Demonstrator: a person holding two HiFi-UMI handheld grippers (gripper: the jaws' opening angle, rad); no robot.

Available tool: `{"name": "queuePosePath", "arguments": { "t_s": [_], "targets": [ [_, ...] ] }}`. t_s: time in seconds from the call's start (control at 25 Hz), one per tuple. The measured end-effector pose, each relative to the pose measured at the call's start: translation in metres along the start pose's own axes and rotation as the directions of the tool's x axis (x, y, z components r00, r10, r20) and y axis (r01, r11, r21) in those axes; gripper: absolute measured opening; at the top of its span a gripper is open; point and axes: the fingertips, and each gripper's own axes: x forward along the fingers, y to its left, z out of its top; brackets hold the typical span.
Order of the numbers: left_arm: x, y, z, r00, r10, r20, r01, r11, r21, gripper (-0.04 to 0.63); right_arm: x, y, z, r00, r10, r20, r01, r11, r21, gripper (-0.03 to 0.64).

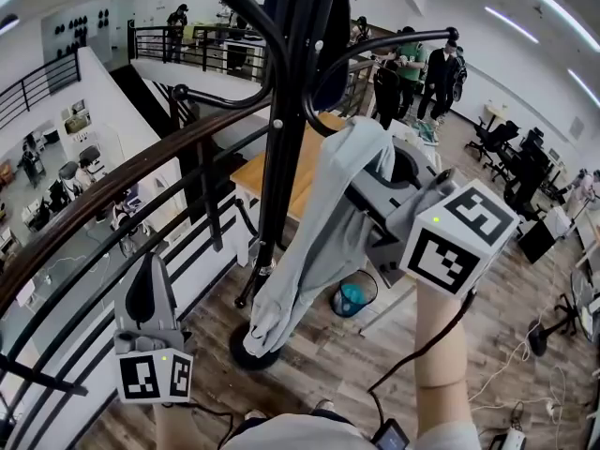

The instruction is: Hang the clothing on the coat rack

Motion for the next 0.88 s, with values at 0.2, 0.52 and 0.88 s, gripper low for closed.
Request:
{"name": "queuePosePath", "arguments": {
  "t_s": [0.2,0.52,0.88],
  "targets": [
    [0.002,-0.004,-0.003,1.0,-0.013,-0.006,0.013,1.0,-0.007,0.009,-0.005,0.002,-0.008,1.0,0.002,0.005,-0.002,0.999,0.032,0.128],
    [0.003,-0.01,-0.006,0.999,-0.026,-0.022,0.026,1.0,-0.006,0.009,-0.022,0.0,-0.02,0.999,-0.025,0.03,0.023,0.996,0.082,0.143],
    [-0.002,-0.015,-0.019,0.997,-0.049,-0.056,0.049,0.999,-0.011,0.009,-0.043,-0.003,-0.023,0.99,-0.103,0.098,0.09,0.988,0.126,0.15]
  ]
}}
